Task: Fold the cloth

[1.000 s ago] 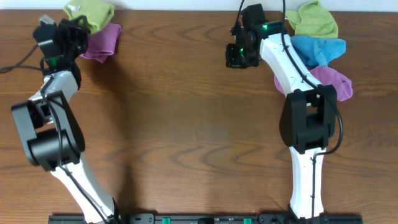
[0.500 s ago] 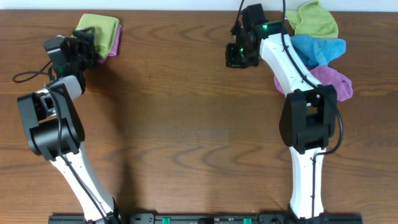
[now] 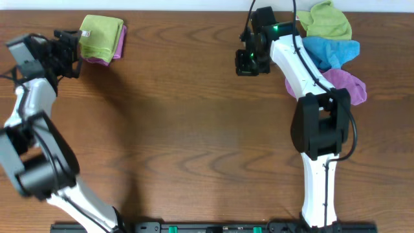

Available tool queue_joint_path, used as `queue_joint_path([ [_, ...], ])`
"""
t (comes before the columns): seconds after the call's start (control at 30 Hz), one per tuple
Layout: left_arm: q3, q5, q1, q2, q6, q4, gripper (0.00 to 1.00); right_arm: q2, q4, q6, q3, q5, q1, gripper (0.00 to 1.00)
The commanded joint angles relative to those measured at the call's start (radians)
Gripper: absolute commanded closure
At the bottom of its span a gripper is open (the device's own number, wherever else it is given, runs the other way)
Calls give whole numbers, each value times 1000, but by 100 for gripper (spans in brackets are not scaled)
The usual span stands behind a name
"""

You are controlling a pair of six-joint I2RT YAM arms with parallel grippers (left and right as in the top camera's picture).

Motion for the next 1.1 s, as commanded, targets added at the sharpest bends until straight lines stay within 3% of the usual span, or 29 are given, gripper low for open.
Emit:
queue_joint_path([
  [0.0, 15, -55, -41, -141, 310, -185, 5, -121, -27, -34, 21, 95, -10, 99],
  [0.2, 15, -368, -172, -387, 618, -604, 4, -335, -148, -140, 21, 171, -12, 98],
  [0.27, 14, -522, -290, -519, 710, -743, 5, -439, -245, -160, 20, 176, -12, 99],
  [0.37, 14, -695, -472, -658, 743, -869, 5, -578, -369, -180, 18, 205, -12, 98],
  [0.43, 13, -752, -578, -722, 745, -923, 5, -657, -403, -175, 8, 206, -11, 92],
  [0.63, 2, -992, -966, -908, 634, -1088, 5, -1038, -448, -147, -171, 215, 4, 66],
  [0.77, -96, -1106, -1202, -1018, 495, -1114, 5, -1315, -377, -102, -417, 205, 4, 60],
  [0.93, -407, -1360, -1602, -1174, 236, -1067, 5, -1790, -183, -96, -859, 99, 4, 59],
  [1.07, -547, -1451, -1770, -1185, 179, -966, 5, -1992, -126, -81, -1050, 50, 4, 47],
])
